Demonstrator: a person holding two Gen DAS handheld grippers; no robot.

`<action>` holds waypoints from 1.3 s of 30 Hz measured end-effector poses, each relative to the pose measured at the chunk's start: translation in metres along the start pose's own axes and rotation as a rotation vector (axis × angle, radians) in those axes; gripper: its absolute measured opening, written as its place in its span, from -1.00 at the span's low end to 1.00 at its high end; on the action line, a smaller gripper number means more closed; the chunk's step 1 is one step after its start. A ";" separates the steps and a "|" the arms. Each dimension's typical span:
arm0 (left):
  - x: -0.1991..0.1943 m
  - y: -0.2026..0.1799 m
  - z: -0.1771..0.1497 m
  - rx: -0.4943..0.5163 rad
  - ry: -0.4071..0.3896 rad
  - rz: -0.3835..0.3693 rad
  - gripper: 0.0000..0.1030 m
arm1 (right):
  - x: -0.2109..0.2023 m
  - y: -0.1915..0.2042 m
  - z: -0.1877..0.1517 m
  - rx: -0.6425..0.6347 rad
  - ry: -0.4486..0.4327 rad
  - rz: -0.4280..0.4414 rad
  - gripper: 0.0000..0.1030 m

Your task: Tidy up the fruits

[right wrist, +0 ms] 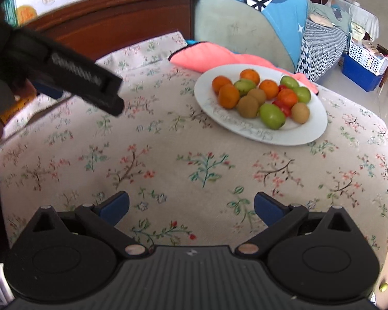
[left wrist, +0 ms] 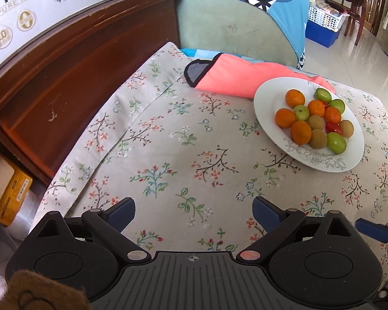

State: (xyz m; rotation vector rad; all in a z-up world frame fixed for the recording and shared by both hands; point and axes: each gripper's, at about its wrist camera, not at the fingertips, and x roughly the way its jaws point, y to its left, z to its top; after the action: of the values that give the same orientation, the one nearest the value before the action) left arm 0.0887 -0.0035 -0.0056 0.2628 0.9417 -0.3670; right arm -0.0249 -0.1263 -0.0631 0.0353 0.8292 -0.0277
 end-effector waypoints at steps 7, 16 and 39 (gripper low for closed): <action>0.000 0.002 0.000 -0.011 0.002 -0.007 0.91 | 0.007 0.003 -0.007 -0.055 -0.097 0.024 0.98; 0.004 0.003 0.000 -0.023 0.016 -0.008 0.91 | 0.023 0.003 -0.001 -0.104 -0.192 0.076 0.99; 0.020 0.002 -0.001 -0.040 0.062 0.020 0.91 | 0.027 0.002 0.001 -0.109 -0.194 0.091 0.99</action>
State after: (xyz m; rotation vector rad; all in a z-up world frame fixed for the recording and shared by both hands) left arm 0.0993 -0.0049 -0.0226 0.2479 1.0055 -0.3232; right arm -0.0059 -0.1244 -0.0824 -0.0317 0.6330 0.0984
